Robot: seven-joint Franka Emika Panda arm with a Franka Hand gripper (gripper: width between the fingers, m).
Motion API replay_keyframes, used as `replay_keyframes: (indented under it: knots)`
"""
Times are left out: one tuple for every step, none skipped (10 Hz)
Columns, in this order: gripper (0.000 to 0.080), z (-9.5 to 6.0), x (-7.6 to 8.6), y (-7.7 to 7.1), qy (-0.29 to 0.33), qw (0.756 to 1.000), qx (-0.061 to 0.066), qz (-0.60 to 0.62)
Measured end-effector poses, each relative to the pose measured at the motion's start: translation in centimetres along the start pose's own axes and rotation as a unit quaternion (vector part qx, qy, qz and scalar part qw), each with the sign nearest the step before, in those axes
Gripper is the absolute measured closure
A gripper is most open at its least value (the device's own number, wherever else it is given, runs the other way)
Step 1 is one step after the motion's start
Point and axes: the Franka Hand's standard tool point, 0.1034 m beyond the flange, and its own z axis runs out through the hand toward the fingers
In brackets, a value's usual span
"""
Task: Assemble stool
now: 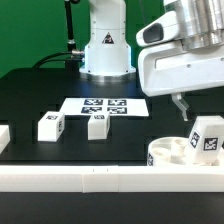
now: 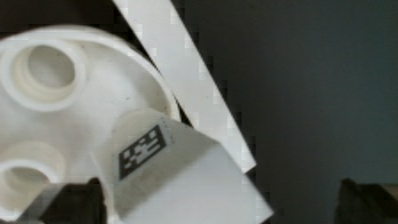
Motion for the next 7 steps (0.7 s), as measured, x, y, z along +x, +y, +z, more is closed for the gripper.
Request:
replay_keyframes:
  knots:
    - [0.015,0.01,-0.26,-0.63,0.003,0.997,-0.01,-0.073]
    - [0.015,0.06,-0.22,-0.48,0.002,0.991,-0.012,-0.13]
    - [0.015,0.08,-0.12,-0.27,0.002,0.985,-0.013,-0.173]
    - [0.015,0.1,-0.13,-0.26,0.001,0.98,-0.013,-0.197]
    - [0.015,0.13,-0.08,-0.14,0.001,0.969,-0.015,-0.245]
    - [0.015,0.15,0.0,0.01,0.0,0.956,-0.017,-0.292]
    - [0.015,0.13,0.24,0.29,-0.003,0.924,-0.026,-0.383]
